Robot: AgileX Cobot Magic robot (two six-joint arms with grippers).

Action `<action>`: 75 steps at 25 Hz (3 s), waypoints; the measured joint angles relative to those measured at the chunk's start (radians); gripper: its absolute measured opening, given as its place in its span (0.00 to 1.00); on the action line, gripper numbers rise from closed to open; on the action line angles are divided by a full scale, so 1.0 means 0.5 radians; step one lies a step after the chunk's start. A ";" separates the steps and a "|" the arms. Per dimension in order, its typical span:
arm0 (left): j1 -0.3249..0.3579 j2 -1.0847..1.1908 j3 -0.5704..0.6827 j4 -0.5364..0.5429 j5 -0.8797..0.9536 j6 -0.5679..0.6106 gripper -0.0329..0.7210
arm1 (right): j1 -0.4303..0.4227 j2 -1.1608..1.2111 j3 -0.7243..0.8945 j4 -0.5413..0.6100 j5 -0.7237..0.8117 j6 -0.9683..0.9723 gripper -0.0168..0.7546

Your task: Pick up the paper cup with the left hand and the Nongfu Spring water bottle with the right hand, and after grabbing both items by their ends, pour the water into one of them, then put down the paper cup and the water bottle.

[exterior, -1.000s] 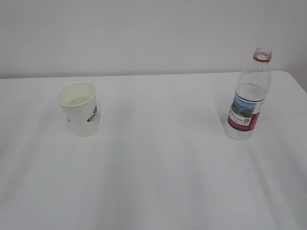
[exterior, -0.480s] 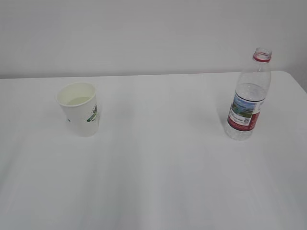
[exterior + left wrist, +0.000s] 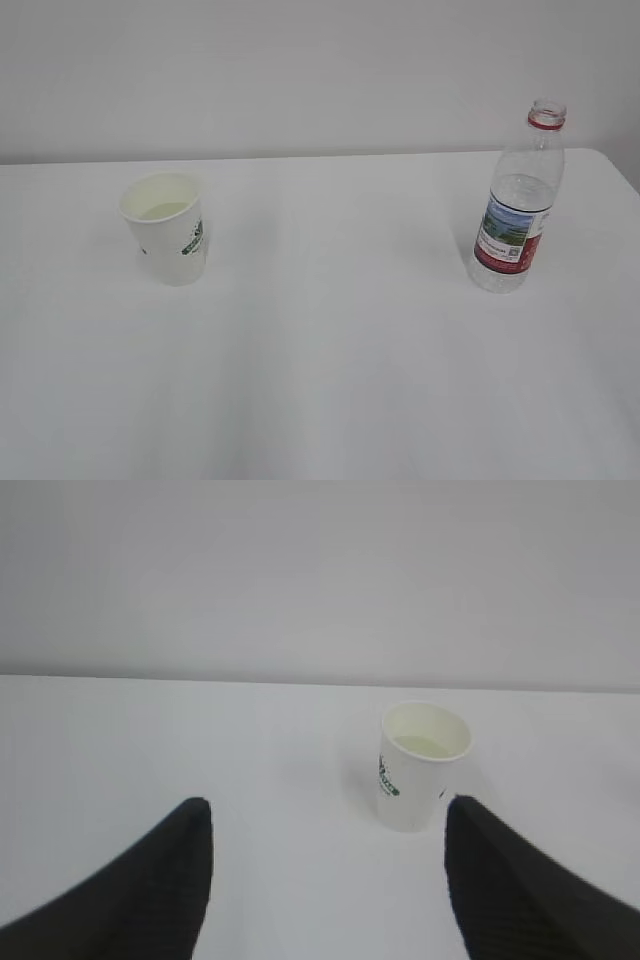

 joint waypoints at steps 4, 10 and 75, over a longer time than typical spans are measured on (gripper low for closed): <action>0.000 0.002 -0.180 -0.021 0.336 0.161 0.73 | 0.000 -0.064 -0.058 0.020 0.173 0.000 0.79; 0.000 -0.010 -0.268 -0.235 0.751 0.246 0.71 | 0.000 -0.165 -0.112 0.148 0.393 0.000 0.79; 0.000 -0.299 -0.045 -0.363 0.837 0.344 0.65 | 0.000 -0.257 0.102 0.271 0.754 -0.246 0.79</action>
